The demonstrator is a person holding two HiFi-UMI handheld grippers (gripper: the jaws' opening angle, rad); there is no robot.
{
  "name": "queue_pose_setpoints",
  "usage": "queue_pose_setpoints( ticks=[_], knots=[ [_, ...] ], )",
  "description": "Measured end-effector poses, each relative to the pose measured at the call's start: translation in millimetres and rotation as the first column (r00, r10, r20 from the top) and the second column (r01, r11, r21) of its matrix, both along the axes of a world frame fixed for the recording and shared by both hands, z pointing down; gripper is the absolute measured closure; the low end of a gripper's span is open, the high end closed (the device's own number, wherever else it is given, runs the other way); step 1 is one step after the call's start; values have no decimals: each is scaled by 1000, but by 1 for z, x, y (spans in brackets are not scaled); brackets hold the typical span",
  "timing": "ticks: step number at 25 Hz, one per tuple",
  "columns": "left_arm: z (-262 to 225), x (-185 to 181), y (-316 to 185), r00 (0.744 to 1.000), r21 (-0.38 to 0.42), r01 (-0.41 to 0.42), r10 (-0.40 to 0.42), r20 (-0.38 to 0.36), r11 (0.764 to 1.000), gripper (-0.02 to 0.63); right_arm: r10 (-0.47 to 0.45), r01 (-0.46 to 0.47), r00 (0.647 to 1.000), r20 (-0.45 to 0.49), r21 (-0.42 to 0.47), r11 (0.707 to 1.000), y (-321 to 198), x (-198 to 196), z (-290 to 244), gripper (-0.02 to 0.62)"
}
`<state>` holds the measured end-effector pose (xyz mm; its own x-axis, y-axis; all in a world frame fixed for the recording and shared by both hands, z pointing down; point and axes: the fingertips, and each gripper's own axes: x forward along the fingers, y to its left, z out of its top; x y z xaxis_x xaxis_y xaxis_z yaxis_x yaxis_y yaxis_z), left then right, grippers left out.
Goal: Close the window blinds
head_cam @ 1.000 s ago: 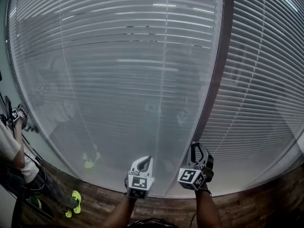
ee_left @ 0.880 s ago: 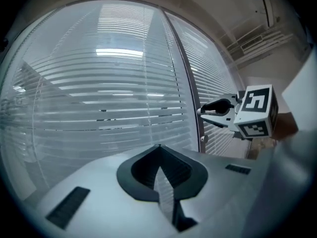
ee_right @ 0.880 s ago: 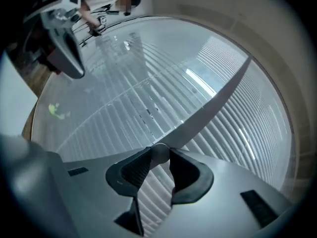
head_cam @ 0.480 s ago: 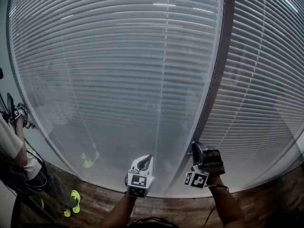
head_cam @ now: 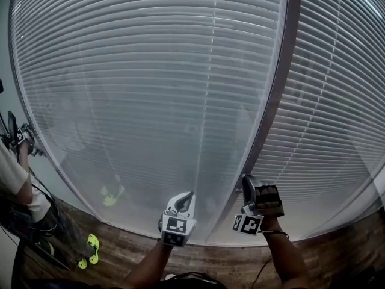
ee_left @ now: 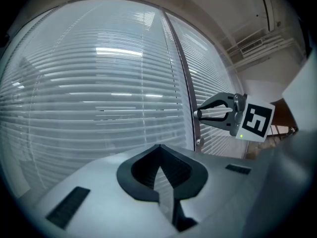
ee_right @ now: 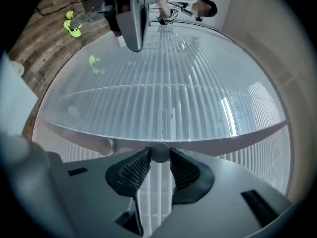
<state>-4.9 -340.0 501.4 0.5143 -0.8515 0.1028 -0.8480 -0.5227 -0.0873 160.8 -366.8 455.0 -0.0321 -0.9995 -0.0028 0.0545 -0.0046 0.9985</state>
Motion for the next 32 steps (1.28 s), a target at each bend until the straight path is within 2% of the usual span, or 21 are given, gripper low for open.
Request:
queue_pose_setpoints(
  ticks=[5,7,8,9,10,13,18,20,21,24,27,32],
  knots=[
    [-4,-1,4,1000,2,20,-20,-23,1000,606,-33,21,979,202,60,998,19,4,-7,471],
    [-6,-6,5,999,2,33,-33,-35,999,606,-59,34,948,313,85,996,31,4,-9,471],
    [-6,-8,5,998,0,38,-38,-41,999,606,-68,39,918,392,83,996,37,5,-9,471],
    [-5,-10,6,998,-1,40,-40,-45,999,606,-77,46,873,482,75,996,42,7,-8,471],
    [-4,-10,6,998,-2,40,-40,-47,999,606,-85,58,813,577,66,996,47,8,-7,471],
    [0,-5,8,998,-9,26,-26,-51,1000,606,-88,98,607,790,36,995,58,9,4,471],
    [4,-1,21,995,-51,22,-27,-99,998,606,-56,162,348,936,-1,987,72,7,33,478],
    [1,-3,25,992,-63,53,-60,-114,997,606,-9,183,243,970,-36,982,76,10,43,550],
    [0,-2,25,990,-61,63,-70,-120,996,606,8,198,211,977,-50,979,76,12,46,592],
    [-1,6,31,989,-46,79,-84,-122,996,606,14,237,168,986,-55,970,81,16,44,592],
    [1,11,40,990,-46,88,-92,-107,995,606,3,230,143,990,-36,973,89,21,44,592],
    [0,2,65,985,-53,138,-142,-99,989,606,22,237,154,988,-59,970,104,24,54,592]
  ],
)
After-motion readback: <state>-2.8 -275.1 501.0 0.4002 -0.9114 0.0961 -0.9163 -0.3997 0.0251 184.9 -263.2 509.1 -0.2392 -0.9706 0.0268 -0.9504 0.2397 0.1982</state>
